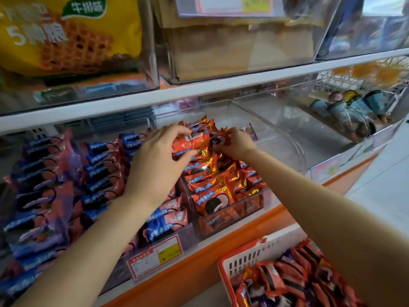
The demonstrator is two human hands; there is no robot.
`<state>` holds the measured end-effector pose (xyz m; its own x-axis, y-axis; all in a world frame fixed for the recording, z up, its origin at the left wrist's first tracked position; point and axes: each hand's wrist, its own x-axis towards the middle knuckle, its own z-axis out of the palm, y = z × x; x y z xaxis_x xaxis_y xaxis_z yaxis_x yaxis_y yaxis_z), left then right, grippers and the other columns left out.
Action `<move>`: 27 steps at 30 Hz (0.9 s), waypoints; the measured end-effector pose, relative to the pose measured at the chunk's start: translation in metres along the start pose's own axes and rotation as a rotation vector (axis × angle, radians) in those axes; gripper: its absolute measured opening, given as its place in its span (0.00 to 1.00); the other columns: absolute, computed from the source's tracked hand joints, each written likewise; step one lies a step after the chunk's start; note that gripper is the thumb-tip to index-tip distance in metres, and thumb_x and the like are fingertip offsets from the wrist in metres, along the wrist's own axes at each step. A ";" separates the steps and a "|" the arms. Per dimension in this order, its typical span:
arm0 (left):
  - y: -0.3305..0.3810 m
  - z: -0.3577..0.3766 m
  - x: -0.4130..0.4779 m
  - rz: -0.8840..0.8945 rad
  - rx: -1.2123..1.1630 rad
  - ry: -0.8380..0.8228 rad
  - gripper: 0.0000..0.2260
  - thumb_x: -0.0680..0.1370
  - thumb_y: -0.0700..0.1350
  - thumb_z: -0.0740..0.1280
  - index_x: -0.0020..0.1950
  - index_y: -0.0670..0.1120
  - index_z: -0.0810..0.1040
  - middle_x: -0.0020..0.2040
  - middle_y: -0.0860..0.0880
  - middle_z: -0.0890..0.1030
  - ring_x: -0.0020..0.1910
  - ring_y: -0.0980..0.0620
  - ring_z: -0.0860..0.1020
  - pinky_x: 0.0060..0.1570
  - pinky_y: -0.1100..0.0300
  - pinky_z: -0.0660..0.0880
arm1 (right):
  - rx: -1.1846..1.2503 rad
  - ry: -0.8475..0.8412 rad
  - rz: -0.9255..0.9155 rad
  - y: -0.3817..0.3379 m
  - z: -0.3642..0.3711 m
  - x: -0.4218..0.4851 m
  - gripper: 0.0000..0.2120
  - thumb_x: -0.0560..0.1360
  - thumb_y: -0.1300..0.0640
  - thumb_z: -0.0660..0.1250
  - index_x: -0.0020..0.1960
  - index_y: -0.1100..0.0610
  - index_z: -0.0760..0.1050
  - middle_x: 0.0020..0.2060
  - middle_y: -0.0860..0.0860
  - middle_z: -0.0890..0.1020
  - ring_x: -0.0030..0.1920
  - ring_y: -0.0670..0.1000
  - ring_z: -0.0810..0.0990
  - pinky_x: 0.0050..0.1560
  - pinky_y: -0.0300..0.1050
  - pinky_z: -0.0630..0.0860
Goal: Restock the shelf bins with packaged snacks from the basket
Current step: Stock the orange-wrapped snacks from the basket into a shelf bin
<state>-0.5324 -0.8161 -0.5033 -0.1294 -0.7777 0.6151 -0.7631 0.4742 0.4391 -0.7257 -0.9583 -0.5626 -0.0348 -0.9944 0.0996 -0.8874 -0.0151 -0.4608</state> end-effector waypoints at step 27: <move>0.177 0.144 -0.040 0.234 0.184 -0.772 0.18 0.68 0.48 0.63 0.56 0.44 0.79 0.50 0.47 0.80 0.52 0.45 0.76 0.57 0.52 0.68 | -0.147 -0.417 -0.042 0.201 -0.179 -0.189 0.17 0.76 0.44 0.62 0.59 0.53 0.67 0.56 0.51 0.76 0.54 0.56 0.77 0.50 0.48 0.71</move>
<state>-0.7539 -0.7605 -0.5443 -0.6452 -0.7636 0.0249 -0.7452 0.6361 0.2000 -0.9793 -0.7549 -0.5161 0.1643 -0.9507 -0.2631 -0.9410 -0.0710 -0.3309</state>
